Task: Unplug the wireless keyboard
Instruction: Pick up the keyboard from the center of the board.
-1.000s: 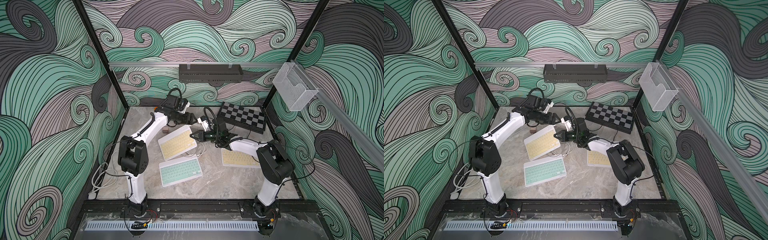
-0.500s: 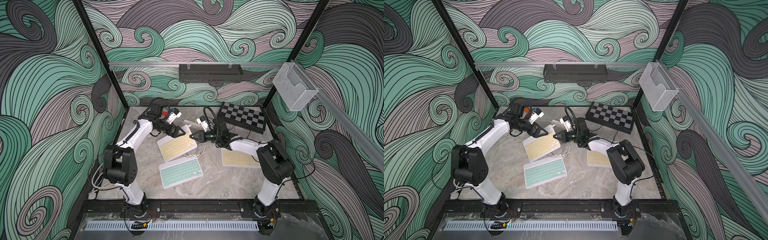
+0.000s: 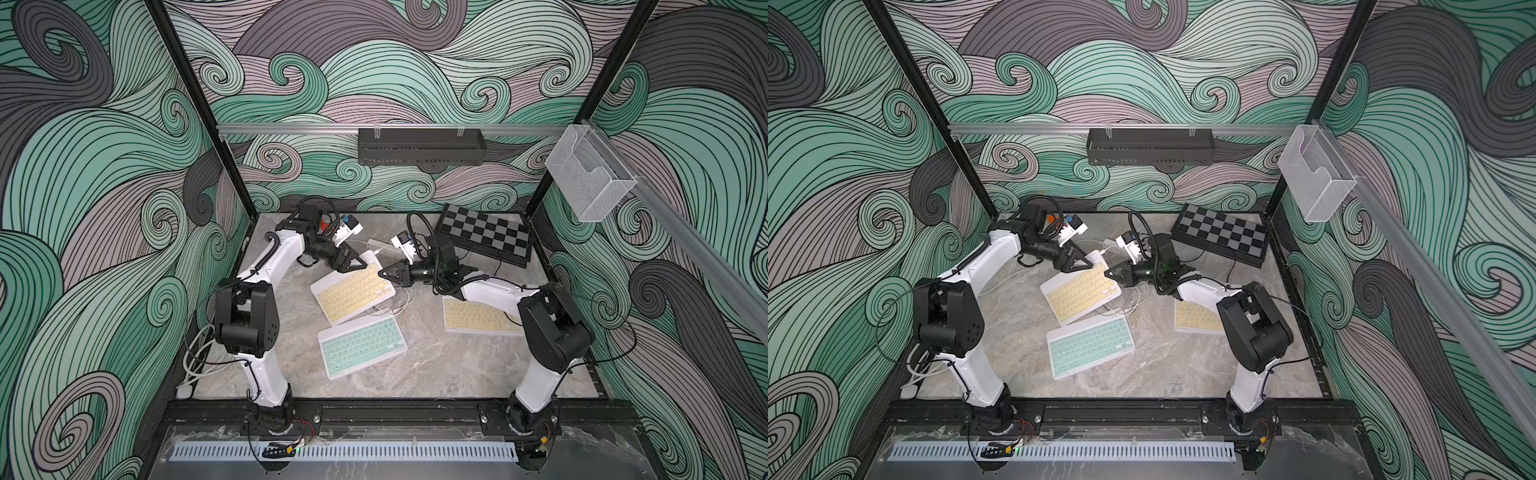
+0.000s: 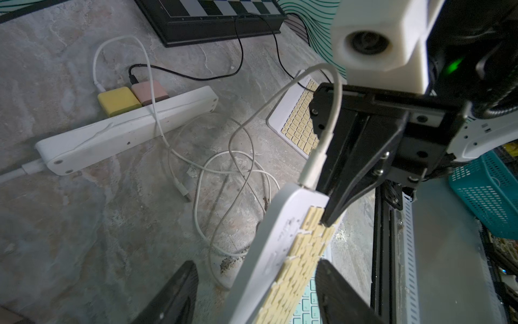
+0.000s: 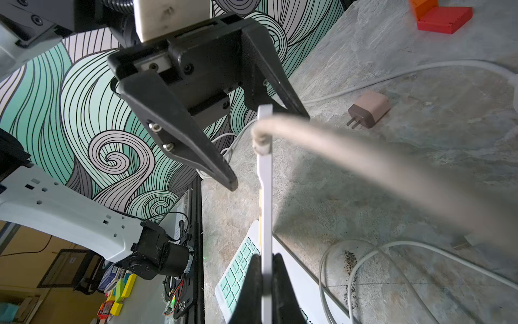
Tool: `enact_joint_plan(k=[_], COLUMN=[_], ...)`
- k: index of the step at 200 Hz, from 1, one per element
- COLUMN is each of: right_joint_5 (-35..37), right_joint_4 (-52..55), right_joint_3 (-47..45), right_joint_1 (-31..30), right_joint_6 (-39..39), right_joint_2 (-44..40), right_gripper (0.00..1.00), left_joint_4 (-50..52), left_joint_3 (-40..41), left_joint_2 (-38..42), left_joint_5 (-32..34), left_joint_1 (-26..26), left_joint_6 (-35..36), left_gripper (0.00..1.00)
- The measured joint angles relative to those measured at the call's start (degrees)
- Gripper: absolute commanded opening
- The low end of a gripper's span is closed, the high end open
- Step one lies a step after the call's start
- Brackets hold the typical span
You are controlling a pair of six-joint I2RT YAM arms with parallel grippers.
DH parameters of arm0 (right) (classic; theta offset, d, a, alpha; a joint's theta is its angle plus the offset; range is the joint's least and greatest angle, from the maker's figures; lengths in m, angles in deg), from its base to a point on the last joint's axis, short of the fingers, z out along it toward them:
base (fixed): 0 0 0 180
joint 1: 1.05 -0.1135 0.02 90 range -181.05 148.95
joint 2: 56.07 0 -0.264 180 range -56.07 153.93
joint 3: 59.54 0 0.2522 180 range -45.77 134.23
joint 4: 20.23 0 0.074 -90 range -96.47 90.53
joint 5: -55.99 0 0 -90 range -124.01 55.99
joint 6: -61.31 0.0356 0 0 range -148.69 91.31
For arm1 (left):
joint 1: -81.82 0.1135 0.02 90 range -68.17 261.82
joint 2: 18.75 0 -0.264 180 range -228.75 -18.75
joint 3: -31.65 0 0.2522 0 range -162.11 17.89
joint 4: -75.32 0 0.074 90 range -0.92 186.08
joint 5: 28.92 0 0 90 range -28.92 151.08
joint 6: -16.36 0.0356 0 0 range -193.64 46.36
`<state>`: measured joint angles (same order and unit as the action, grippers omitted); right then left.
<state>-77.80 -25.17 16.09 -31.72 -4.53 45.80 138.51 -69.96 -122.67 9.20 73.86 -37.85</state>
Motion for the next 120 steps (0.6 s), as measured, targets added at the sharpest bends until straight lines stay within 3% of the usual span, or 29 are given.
enact_joint_plan(k=[69, 120], right_joint_5=[-1.40, -2.29], right_joint_4=[0.17, 1.29], right_joint_3=[0.00, 0.00], right_joint_1=[-0.15, 0.96], right_joint_6=[-0.68, -1.42], right_joint_2=[0.00, 0.00], right_gripper=[0.00, 0.00], left_joint_4=[4.00, 7.17], left_joint_3=[-1.64, -2.49], left_joint_2=[-1.75, -1.75], left_joint_5=[-2.97, -6.27], left_joint_1=[0.72, 0.96], left_joint_6=[2.99, 3.78], left_gripper=[0.27, 0.00])
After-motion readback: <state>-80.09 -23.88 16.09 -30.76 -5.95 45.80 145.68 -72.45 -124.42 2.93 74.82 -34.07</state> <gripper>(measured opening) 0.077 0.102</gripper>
